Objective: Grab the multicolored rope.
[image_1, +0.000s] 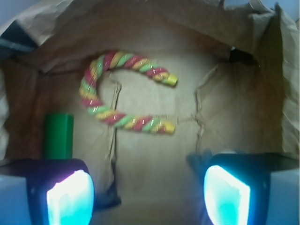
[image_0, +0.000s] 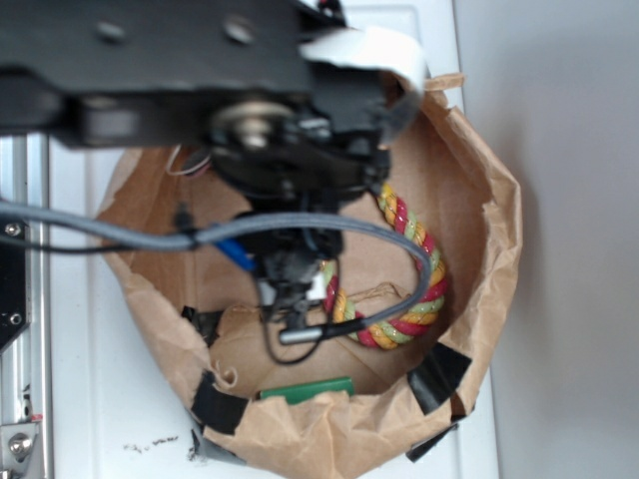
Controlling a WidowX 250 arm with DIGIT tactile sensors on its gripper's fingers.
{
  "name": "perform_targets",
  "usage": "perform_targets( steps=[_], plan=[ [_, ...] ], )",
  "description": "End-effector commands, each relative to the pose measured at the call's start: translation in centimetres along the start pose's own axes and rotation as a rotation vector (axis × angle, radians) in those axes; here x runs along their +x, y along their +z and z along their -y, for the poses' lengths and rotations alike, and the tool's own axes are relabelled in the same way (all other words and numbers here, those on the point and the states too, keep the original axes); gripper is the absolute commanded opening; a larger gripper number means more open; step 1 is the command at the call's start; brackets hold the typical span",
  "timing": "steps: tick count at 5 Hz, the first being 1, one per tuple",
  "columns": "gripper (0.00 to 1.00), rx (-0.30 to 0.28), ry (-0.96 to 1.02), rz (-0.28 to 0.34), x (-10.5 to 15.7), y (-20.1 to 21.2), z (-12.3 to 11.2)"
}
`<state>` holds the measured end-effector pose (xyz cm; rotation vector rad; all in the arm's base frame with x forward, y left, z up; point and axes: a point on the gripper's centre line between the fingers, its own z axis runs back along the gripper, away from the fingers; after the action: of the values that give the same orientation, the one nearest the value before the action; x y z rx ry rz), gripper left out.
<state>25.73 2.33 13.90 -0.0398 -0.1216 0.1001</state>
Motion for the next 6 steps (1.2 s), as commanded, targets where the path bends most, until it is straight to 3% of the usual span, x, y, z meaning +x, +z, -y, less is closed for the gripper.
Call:
perform_targets(
  steps=[1, 2, 4, 5, 6],
  plan=[
    [1.00, 0.035, 0.024, 0.141, 1.0, -2.5, 1.2],
    [1.00, 0.070, 0.044, 0.168, 1.2, -4.1, 2.8],
    [1.00, 0.081, 0.159, 0.112, 3.3, -7.4, 5.9],
    [1.00, 0.054, 0.153, 0.074, 3.9, -8.2, 6.6],
    [1.00, -0.012, 0.135, 0.011, 4.6, -8.6, 6.9]
  ],
)
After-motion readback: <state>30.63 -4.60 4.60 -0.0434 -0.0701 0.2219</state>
